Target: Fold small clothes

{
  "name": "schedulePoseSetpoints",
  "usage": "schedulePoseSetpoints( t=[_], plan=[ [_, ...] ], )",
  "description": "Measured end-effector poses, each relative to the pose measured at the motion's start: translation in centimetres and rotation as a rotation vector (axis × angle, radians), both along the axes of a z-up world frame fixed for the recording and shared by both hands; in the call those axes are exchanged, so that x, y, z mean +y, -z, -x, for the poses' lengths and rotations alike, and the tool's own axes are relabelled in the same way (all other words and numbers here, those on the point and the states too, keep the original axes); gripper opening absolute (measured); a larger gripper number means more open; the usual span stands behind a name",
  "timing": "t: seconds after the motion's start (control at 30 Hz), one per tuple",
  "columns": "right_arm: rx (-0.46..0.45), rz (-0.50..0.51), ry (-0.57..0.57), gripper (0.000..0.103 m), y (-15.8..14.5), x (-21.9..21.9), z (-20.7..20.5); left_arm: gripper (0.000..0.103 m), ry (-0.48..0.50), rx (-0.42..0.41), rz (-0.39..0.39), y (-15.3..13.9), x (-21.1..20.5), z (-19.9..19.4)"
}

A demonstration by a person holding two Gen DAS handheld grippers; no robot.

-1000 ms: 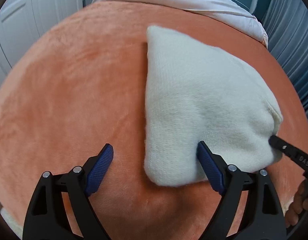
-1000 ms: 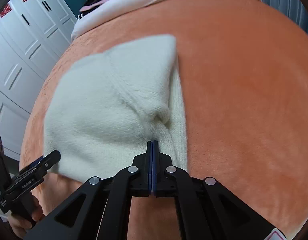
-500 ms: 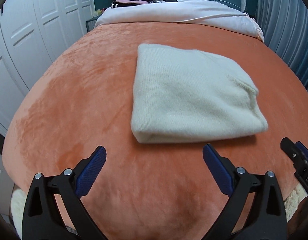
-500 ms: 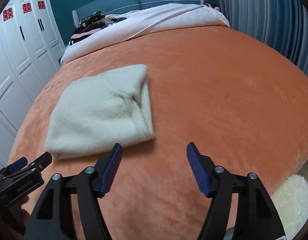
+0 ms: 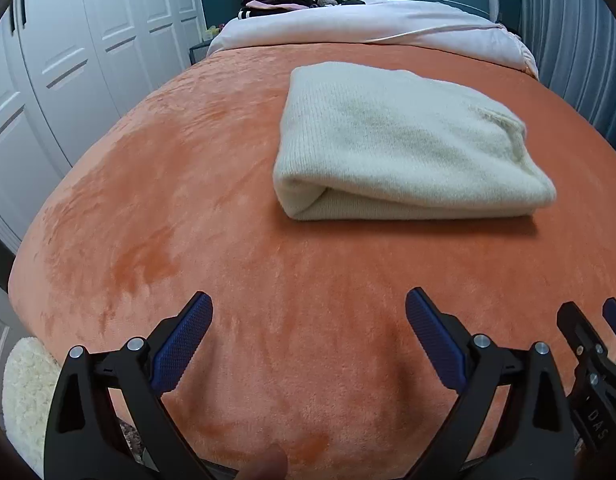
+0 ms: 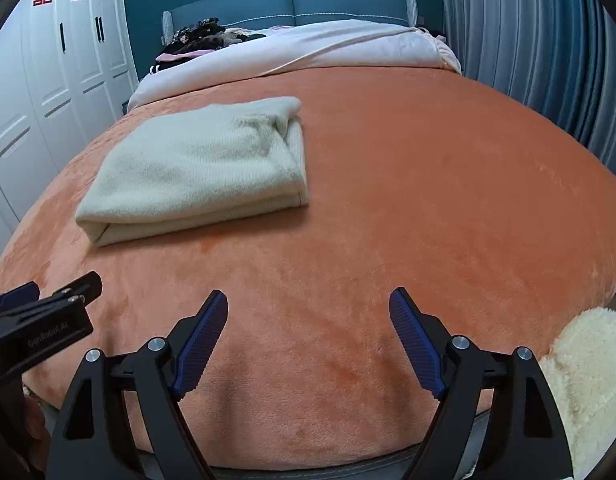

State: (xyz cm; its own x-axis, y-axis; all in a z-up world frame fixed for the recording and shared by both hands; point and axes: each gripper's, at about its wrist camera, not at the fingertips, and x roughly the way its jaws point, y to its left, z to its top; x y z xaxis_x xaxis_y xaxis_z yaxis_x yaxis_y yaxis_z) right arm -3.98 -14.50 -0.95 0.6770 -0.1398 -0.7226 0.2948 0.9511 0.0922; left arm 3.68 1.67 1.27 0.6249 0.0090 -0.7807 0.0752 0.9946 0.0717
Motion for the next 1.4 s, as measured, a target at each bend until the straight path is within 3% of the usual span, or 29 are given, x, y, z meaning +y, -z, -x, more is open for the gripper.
schedulePoseSetpoints(
  t=[0.43, 0.73, 1.2, 1.4],
  plan=[
    [0.045, -0.057, 0.033, 0.083, 2.2, -0.2, -0.6, 0.095, -0.001, -0.003, 0.021, 2.2, 0.9, 1.1],
    [0.086, 0.024, -0.007, 0.098, 3.6, 1.4, -1.5, 0.098, -0.008, -0.041, 0.029, 3.2, 0.6, 1.0],
    [0.091, 0.038, -0.006, 0.098, 3.8, 1.7, -1.5, 0.098, -0.018, -0.042, 0.024, 3.3, -0.1, 0.8],
    [0.083, 0.021, 0.003, 0.098, 3.8, 1.3, -3.4, 0.098, -0.02, -0.044, 0.026, 3.2, -0.4, -0.2]
  ],
)
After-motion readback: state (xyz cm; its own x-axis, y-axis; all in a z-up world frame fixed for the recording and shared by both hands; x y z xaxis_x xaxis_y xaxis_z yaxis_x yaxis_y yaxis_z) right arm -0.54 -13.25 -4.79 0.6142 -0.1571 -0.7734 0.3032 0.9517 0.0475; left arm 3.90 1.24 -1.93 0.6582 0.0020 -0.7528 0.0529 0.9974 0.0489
